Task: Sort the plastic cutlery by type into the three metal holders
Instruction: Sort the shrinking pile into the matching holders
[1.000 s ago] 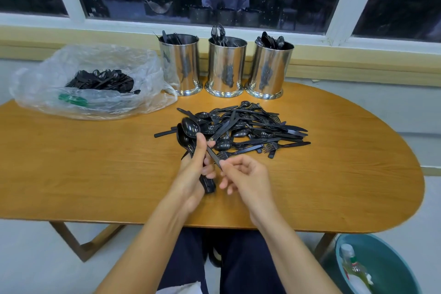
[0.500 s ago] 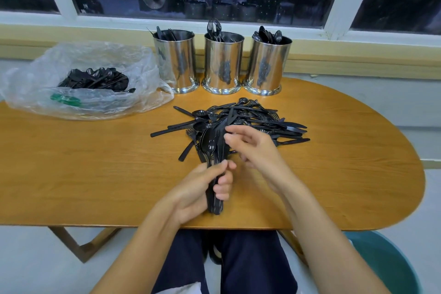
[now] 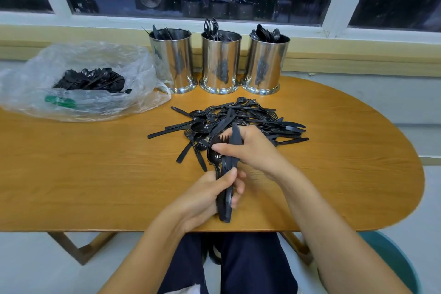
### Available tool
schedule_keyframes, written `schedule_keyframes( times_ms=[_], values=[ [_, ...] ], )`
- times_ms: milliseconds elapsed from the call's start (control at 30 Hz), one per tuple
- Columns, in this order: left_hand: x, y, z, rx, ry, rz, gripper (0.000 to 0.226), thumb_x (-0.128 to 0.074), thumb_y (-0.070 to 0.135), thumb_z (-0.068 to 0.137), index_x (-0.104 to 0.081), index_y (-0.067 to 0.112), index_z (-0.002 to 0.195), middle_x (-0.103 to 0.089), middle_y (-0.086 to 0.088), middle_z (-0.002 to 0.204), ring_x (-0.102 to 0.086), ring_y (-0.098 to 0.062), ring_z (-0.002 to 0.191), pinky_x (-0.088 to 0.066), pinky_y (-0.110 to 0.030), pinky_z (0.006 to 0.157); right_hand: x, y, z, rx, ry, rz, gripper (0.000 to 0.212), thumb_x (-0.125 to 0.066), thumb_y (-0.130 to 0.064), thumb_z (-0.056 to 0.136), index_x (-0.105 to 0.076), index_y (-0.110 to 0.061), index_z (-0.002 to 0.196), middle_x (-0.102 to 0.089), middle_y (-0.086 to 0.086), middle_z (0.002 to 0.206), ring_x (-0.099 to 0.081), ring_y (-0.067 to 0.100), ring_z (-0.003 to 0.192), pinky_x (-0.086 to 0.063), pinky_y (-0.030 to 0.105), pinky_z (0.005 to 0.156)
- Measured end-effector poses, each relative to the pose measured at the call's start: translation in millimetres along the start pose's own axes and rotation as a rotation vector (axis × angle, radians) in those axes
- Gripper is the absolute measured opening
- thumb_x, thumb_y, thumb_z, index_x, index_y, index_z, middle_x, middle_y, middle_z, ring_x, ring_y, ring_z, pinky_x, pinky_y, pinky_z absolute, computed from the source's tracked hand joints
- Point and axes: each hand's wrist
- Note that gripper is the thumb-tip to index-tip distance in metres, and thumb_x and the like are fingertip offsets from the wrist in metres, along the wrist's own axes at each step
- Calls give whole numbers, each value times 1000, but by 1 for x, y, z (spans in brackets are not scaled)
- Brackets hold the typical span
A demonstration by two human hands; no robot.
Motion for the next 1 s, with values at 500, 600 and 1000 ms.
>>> schedule_keyframes(
  times_ms=[500,600,1000],
  values=[
    [1,1,6,-173,275,89,23,-51,18,100,-63,13,118,-75,-4,94,-63,-10,69,-55,-23,70,-2,18,3,-40,422,128,13,-66,-18,91,-68,-6,87,-50,-6,57,-45,4,43,-38,22,43],
    [2,5,7,-165,266,163,23,-47,15,102,-64,12,118,-71,2,82,-60,-9,62,-52,-21,62,-1,18,3,-33,355,230,9,-65,-15,92,-68,-9,87,-48,-3,59,-45,4,44,-38,19,44],
    [43,22,13,-241,528,-69,24,-45,14,104,-64,11,117,-64,3,74,-51,-11,59,-45,-22,54,80,80,-2,-151,416,-323,11,-65,-9,91,-68,-20,91,-67,-2,89,-54,4,69,-41,6,59]
  ],
)
Point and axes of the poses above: each hand's wrist, its own z-axis towards the middle knuckle, its own x-axis out of the back of the hand, y = z × x
